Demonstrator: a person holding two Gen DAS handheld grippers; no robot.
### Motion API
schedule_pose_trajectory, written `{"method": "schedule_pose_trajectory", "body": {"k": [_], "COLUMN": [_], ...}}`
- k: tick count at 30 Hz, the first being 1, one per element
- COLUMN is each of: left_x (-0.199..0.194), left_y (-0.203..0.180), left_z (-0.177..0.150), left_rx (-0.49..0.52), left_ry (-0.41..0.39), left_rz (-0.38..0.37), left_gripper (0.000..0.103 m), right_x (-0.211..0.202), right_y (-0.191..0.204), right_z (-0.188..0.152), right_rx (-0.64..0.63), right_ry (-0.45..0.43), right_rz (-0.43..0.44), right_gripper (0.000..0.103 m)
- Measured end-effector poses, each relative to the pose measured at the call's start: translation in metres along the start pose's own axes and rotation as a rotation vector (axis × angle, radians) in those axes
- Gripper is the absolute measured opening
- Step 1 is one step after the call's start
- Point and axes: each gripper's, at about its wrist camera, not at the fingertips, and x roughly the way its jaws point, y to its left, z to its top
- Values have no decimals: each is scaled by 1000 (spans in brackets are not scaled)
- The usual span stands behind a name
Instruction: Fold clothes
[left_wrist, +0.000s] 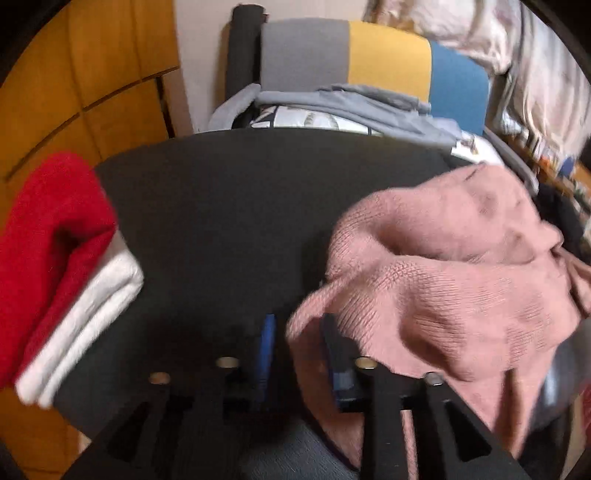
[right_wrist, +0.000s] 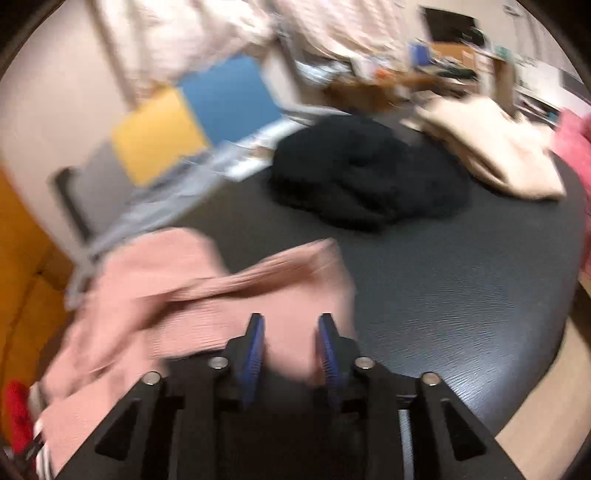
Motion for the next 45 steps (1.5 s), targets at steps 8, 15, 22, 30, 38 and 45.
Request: {"method": "schedule_pose_trajectory", "body": {"k": [8,15,22,30,38,45], "left_x": [-29,27,15,-6,-25,23], "left_y": [-91,-130,-106,-117,-103,-155], "left_z": [2,-34,-28,-49,36,93], "left_rx": [378,688,477,571,340,611], "left_ry": [-190,-86,1,12,-97,-190], "left_rz": [2,210,-24,-66,-76,82], "left_gripper": [94,100,23,20,76,102], "right_x": [65,96,50,-33,16,41], "right_y": [62,102,99,136,97,19], "right_z": [-20,-16,17,110,36,-57], "right_rx": [136,103,243,20,82,355], "right_ry": [329,377,194,-120,178,375], "right_rz": [311,287,541,484,321,397], "right_gripper": [56,23,18,2,30,49]}}
